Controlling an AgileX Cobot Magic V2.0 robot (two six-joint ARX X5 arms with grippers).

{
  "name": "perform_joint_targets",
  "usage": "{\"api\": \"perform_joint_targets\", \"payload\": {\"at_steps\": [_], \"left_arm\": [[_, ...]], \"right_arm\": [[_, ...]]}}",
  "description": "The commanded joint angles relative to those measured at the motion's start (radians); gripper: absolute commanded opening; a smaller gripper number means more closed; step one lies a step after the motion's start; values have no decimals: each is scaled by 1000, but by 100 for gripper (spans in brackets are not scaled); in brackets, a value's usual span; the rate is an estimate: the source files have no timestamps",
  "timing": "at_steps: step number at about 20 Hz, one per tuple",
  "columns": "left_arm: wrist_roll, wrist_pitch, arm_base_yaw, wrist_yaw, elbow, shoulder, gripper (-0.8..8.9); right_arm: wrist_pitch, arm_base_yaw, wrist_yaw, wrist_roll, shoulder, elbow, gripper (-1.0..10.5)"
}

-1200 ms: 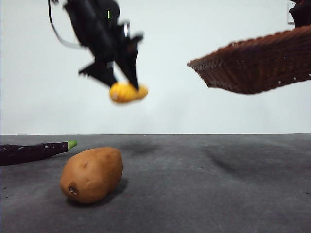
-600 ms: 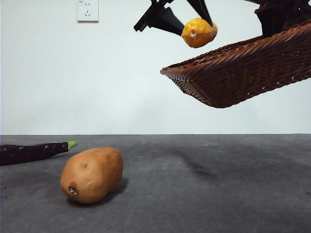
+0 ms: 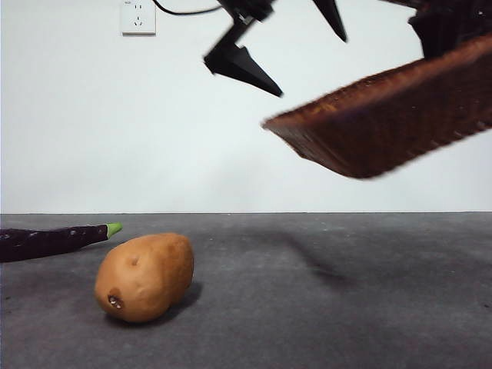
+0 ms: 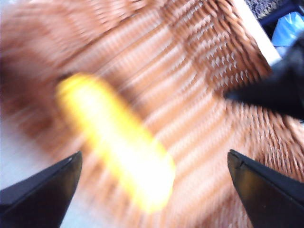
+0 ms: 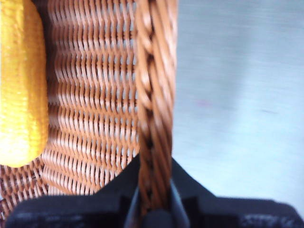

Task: Help me put the vegetables on the table into the basket

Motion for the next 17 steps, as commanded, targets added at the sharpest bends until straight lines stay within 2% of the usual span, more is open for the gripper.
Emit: {"api": "perform_joint_targets", "payload": {"at_steps": [1,4,6,8,11,13,15,17], "left_arm": [[119,-97,8,-17,-8,-83,565],[233,-249,-16,-71,-8,-182,563],[245,-335,-42,-101,-8,-226,562],[249,-410,-75,-177,-17,-259,562],[249,-397,-153,-209,-148,-338,562],[199,-332,-192,-266,-311,-403,562],[89,-246,-212,-344,-490,-458,562],[6,-162,-208,-352,-645,-492,562]], "right_arm": [[-5,-7,-3,-14,-3,2,-8],[8,-15,-8,-17,-1,2,-8],[8,-15,-7,-21,2,1,-8],[10,-15,-7,-23,3,1,-8],[10,-15,-7,-42,3,1,-8],[13,-18,-7,-47,3,1,-8],[18,-21,-7,-51,3,1,-8],[16,-21,-6,-66,3,1,-8]]}}
